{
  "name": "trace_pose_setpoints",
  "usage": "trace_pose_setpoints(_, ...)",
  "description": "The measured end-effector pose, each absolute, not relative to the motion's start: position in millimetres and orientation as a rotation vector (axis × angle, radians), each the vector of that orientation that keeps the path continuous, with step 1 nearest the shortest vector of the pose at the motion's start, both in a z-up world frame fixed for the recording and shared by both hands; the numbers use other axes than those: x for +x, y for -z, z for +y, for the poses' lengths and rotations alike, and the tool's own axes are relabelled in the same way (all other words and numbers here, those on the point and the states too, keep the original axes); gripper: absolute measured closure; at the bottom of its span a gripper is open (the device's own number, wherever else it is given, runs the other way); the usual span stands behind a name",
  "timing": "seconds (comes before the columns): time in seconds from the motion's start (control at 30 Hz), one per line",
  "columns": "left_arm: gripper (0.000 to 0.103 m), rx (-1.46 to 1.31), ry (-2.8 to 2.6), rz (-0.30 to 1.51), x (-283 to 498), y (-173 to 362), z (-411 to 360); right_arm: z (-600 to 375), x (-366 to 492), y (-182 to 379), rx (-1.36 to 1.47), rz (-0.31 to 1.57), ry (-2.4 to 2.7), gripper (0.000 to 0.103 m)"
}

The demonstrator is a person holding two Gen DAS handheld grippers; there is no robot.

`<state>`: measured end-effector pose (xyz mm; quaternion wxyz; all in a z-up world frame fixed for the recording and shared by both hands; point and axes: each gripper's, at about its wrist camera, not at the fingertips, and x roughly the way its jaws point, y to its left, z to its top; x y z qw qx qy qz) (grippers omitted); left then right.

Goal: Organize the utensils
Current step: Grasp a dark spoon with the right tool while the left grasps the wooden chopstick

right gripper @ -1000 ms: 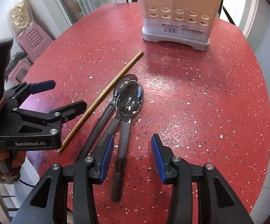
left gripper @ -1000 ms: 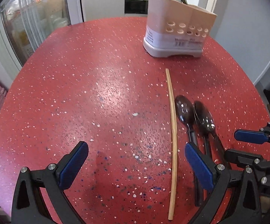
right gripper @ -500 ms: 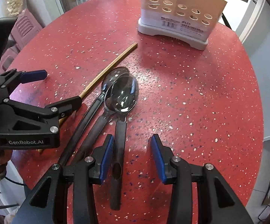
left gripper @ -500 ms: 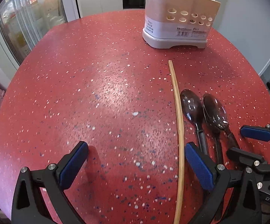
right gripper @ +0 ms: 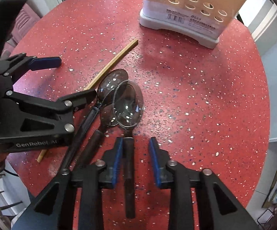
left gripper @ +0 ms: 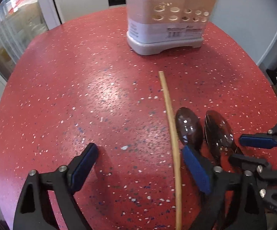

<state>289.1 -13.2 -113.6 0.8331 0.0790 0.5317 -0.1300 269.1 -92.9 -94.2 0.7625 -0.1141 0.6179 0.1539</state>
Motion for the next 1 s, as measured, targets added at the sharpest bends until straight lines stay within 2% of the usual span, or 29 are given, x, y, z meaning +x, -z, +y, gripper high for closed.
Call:
trace_pose_setpoints(0.03, 0.0, 0.178, 0.282, 1.126, 289, 113, -15, -94, 270, 94, -0.251, 1.344, -0.332, 0.09)
trace_pose_setpoints(0.33, 0.02, 0.216, 0.337, 1.148, 292, 105, -36, -109, 269, 92, -0.187, 1.332, -0.389, 0.091)
trace_pose_setpoints(0.67, 0.023, 0.224, 0.322, 1.189, 295, 102, -44, -134, 266, 89, -0.105, 1.331, -0.438, 0.091)
trace_pose_setpoints(0.73, 0.03, 0.222, 0.335, 1.197, 296, 102, -46, -137, 266, 88, -0.094, 1.328, -0.442, 0.091)
trace_pose_setpoints(0.8, 0.045, 0.237, 0.359, 1.198, 294, 100, -53, -141, 267, 87, -0.081, 1.326, -0.446, 0.091)
trace_pose_setpoints(0.87, 0.068, 0.251, 0.373, 1.2, 293, 98, -60, -157, 273, 88, -0.064, 1.321, -0.453, 0.091)
trace_pose_setpoints(1.0, 0.069, 0.198, 0.351, 1.172, 292, 94, -57, -174, 271, 81, -0.031, 1.301, -0.463, 0.091)
